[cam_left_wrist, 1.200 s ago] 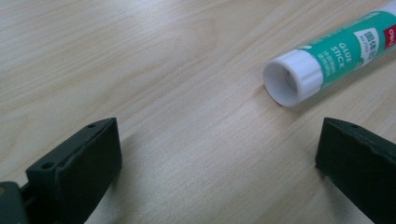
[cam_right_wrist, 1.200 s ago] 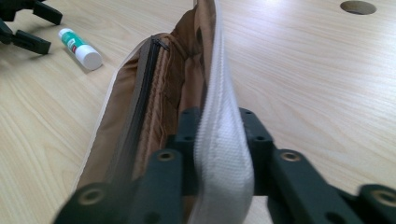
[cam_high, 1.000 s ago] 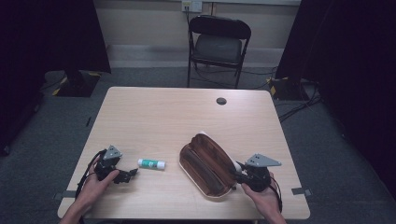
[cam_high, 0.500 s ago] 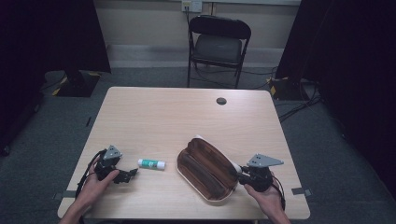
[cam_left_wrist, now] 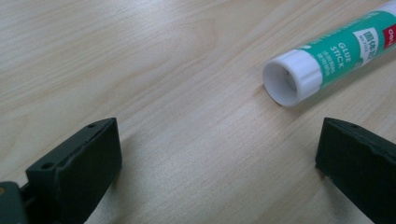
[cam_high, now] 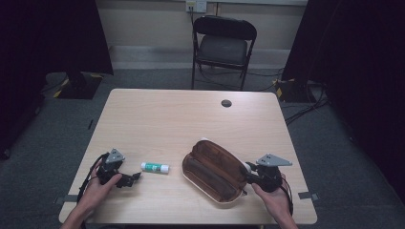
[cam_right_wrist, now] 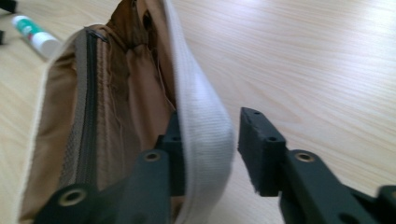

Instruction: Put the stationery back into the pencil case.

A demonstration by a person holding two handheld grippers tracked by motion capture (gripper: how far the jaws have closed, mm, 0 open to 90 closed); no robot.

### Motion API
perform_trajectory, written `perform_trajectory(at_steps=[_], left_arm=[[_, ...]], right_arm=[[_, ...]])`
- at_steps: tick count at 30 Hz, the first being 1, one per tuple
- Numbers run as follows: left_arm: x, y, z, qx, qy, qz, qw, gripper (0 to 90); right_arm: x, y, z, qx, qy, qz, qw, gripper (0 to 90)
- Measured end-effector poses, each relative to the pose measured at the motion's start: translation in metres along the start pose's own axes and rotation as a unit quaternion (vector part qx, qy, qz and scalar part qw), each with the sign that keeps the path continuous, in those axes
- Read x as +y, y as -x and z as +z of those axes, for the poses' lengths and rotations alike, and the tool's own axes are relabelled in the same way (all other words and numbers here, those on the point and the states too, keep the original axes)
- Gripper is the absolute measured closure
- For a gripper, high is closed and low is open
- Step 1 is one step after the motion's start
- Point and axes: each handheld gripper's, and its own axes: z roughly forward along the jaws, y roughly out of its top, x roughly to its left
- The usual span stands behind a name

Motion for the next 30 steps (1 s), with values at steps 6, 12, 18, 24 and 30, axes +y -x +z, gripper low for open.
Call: perform_trajectory(at_steps=[6, 12, 18, 24, 30], left_arm=[[0.000, 0.000, 0.000, 0.000, -0.001, 0.001, 1.0000, 0.0], [0.000, 0.000, 0.000, 0.000, -0.001, 0.001, 1.0000, 0.0], [0.000, 0.000, 0.000, 0.000, -0.001, 0.002, 1.0000, 0.0], [0.000, 0.000, 0.000, -0.002, -0.001, -0.002, 1.0000, 0.0], [0.000, 0.000, 0.000, 0.000, -0.002, 0.002, 1.0000, 0.0]], right_arm=[[0.009, 0.005, 0.003, -0.030, 0.014, 0.011, 0.9994, 66.7], [0.017, 0.014, 0.016, -0.035, 0.024, 0.024, 0.9988, 61.8], [0.026, 0.021, 0.028, -0.040, 0.028, 0.038, 0.9981, 56.0], [0.039, 0.030, 0.050, -0.040, 0.031, 0.070, 0.9962, 47.0], [0.043, 0.025, 0.059, -0.015, 0.042, 0.064, 0.9969, 47.8]])
